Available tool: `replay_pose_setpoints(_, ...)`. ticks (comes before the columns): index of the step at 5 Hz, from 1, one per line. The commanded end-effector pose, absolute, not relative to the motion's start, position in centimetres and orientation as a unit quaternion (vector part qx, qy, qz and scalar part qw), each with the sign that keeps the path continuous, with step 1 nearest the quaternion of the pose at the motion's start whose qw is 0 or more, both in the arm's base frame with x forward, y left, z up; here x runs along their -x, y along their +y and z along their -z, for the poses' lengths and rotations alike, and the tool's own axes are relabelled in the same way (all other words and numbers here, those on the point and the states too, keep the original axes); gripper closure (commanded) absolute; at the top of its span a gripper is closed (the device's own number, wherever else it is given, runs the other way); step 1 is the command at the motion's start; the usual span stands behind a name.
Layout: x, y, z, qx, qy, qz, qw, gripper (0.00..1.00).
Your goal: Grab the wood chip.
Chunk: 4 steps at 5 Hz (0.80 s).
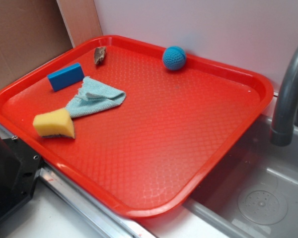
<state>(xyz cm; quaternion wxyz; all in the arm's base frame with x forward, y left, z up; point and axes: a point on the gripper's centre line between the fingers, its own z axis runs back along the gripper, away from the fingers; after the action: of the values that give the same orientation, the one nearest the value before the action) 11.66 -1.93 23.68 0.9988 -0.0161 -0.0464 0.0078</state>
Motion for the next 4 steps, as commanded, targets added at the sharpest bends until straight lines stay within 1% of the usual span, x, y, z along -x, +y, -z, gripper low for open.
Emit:
replay_pose_setpoints(1, -11.7, -1.9, -23.7, 0.016, -0.046, -0.008, 0.999, 0.00)
replay_pose_setpoints(2, -13.0, -0.7, -22.9, 0.017, -0.059, -0.084, 0.995, 0.00)
replay_pose_setpoints(3, -14.9, 1.2, -21.6, 0.005, -0.067, -0.180, 0.981, 0.00)
replay_pose_setpoints(4, -16.6, 3.3, -20.2, -0.020, -0.102, -0.260, 0.960, 0.00)
